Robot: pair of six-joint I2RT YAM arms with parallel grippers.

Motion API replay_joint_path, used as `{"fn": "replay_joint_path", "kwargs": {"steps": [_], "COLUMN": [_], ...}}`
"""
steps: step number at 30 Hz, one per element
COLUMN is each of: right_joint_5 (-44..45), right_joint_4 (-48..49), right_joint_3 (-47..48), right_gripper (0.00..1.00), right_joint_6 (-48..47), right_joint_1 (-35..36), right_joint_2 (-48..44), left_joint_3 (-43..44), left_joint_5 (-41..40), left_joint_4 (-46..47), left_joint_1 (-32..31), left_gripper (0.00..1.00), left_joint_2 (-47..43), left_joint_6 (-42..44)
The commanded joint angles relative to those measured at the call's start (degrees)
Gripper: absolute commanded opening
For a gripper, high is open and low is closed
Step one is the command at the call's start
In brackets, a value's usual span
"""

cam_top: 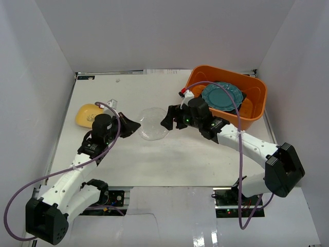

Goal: Place the plates into the plastic bin on the countertop

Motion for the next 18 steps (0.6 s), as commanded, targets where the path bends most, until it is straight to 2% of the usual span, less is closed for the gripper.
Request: {"fn": "replay_joint_path", "kwargs": {"steps": [1,2,3,4,5,6,9,10,12,13,15,16,18], "right_joint_5": [0.89,0.8,1.41,2.02,2.72,4.04,3.36,1.87,-1.21,-2.18,-1.49,-1.84,-2.89], "right_joint_4": [3.48,4.01,4.88,5.15,5.33,5.16,5.06,5.33,5.33,4.98,3.84,2.88,-0.11], "right_joint_3": [1.93,1.85,1.76,2.11,2.37,3.59,5.97,6.59,7.73,7.82,8.17,8.52,8.97], "right_gripper": [0.82,0.71,0.4,0.25,0.15,0.08,0.08,0.08,0.08,0.08,0.08,0.08,0.08], "right_joint_6": [1.53,1.79,2.23,2.32,2.41,2.24,2.5,3.02,3.99,3.99,3.03,1.81,1.01], "right_joint_1": [0.35,0.44,0.44,0.44,0.35,0.17,-2.36,-5.86,-10.35,-14.81,-19.23,-24.12,-31.51], "right_joint_2": [0.98,1.07,0.72,0.46,0.11,-0.42,-0.25,-0.16,-1.03,-1.82,-4.11,-4.38,-4.29], "left_joint_3": [1.98,1.98,2.15,2.24,2.33,2.76,4.78,5.57,6.98,7.34,6.99,6.73,6.29], "left_joint_5": [2.33,2.69,2.95,2.78,2.08,-0.19,-8.1,-10.3,-15.91,-22.3,-27.87,-29.46,-27.64], "left_joint_4": [-2.32,-2.4,-2.66,-2.93,-3.37,-4.5,-7.84,-8.98,-11.7,-12.33,-12.6,-12.42,-11.46], "left_joint_1": [-0.14,-0.14,-0.23,-0.23,-0.23,-0.23,-0.14,-0.06,-0.06,0.12,1.86,3.27,8.37], "left_gripper": [0.0,0.0,0.0,0.05,0.18,0.44,0.78,0.89,0.93,0.97,0.98,0.98,0.98], "left_joint_2": [-0.95,-0.78,-0.25,0.01,0.02,0.1,0.19,0.45,0.28,-0.42,-0.77,-0.69,0.71], "left_joint_6": [2.22,2.4,2.66,2.92,3.19,4.15,5.47,5.56,6.26,6.18,5.92,5.57,3.9]}}
